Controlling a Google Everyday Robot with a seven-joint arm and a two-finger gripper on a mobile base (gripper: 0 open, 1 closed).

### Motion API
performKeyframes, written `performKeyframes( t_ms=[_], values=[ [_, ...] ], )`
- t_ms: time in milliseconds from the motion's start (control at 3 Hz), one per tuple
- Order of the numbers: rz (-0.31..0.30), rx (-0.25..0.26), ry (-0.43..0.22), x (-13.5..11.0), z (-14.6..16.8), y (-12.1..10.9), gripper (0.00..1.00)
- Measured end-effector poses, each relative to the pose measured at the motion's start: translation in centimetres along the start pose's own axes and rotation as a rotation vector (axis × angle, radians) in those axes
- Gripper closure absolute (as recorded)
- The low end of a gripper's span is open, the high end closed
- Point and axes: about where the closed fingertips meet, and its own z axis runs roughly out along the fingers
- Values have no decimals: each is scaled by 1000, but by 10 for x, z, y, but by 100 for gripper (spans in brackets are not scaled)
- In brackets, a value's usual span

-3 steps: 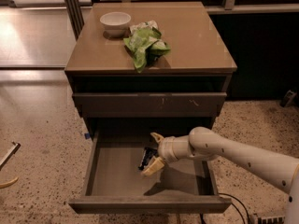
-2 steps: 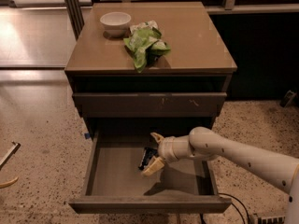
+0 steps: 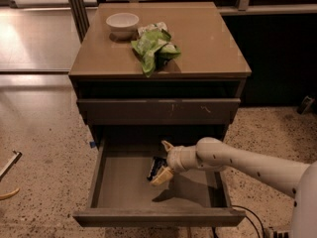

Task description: Pick rxbar blueberry from middle drawer and place on counter

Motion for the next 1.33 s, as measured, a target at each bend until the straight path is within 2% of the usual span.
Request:
performKeyframes(
  t_ms=[667,1333],
  values=[
    [-35,10,33,35,30,-25,0],
    [-45,14,82,59,50,-32,0]
  ],
)
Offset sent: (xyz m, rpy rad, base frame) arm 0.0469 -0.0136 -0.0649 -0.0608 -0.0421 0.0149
